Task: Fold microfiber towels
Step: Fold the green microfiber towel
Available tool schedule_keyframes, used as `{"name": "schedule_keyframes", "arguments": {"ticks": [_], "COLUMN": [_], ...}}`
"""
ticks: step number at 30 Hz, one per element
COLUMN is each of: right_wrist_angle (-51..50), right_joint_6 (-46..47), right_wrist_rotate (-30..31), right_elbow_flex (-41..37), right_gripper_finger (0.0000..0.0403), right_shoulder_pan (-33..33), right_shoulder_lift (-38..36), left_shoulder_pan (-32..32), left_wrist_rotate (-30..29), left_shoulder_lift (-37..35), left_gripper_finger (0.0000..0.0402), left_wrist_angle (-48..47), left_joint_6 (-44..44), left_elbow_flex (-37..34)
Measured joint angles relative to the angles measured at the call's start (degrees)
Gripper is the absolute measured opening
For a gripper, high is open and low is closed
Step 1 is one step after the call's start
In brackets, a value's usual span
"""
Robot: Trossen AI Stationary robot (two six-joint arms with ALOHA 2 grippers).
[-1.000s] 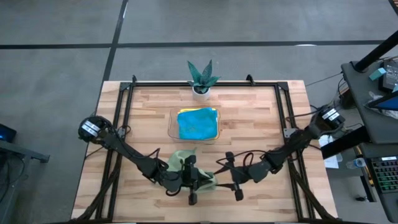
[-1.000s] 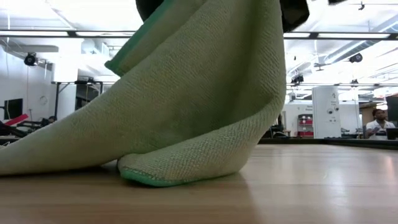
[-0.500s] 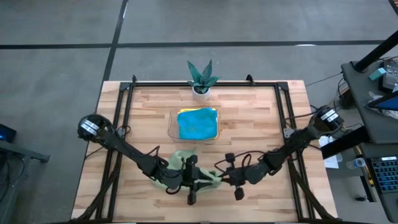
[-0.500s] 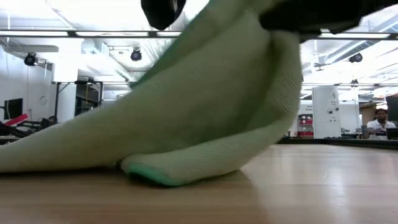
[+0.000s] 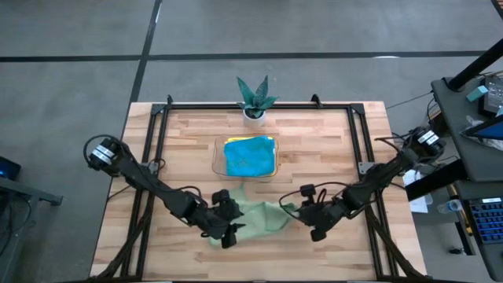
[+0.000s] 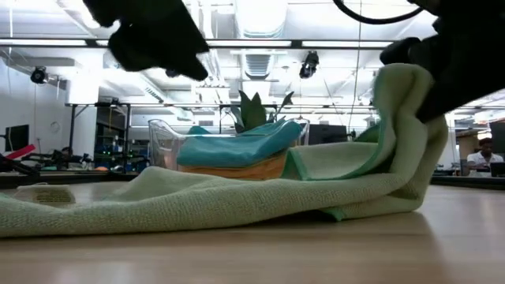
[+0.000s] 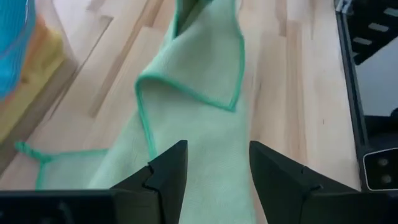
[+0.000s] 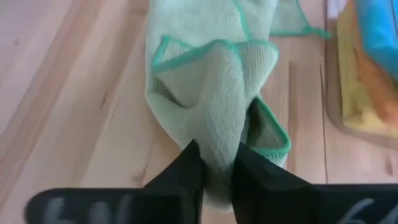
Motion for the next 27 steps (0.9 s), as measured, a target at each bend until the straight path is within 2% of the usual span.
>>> {"name": "schedule_keyframes", "arguments": {"ticks": [2,8,11,16,19,21,27], "right_wrist_angle": [-1.58,-4.85,-4.86,-3.52,-1.88,-0.71,0.05], "right_joint_6": [1.01,2.85,2.87,3.13,3.12,2.89,3.38], "right_wrist_rotate": [-0.01,0.06,0.46,2.78,6.87,8.55,9.93], "right_elbow_flex": [-0.04,-0.09,-0.09,-0.09,-0.11,-0.11,0.23], "right_gripper_finger": [0.0071,0.015,0.0184,0.0221,0.0233,0.0238,0.0241], "right_shoulder_pan": [0.02,0.0,-0.02,-0.79,-0.85,-0.97,-1.44], "right_shoulder_lift": [-0.25,-1.48,-2.72,-4.13,-4.31,-4.32,-4.32], "left_shoulder_pan": [0.0,-1.99,-3.97,-7.08,-8.12,-8.7,-9.03], "left_wrist_rotate": [0.36,10.32,15.93,19.39,19.35,18.84,14.78], "left_shoulder_lift": [0.74,2.54,2.56,1.67,1.55,2.18,3.82], "left_gripper_finger": [0.0157,0.0157,0.0157,0.0157,0.0157,0.0157,0.0157], "left_wrist_angle": [0.5,-0.08,-4.97,-18.64,-21.74,-21.38,-17.68], "left_joint_6": [-1.7,-9.63,-16.11,-29.87,-41.8,-46.67,-47.16], "left_elbow_flex": [-0.68,-2.68,-2.81,-2.02,-3.05,-3.81,-3.96]}}
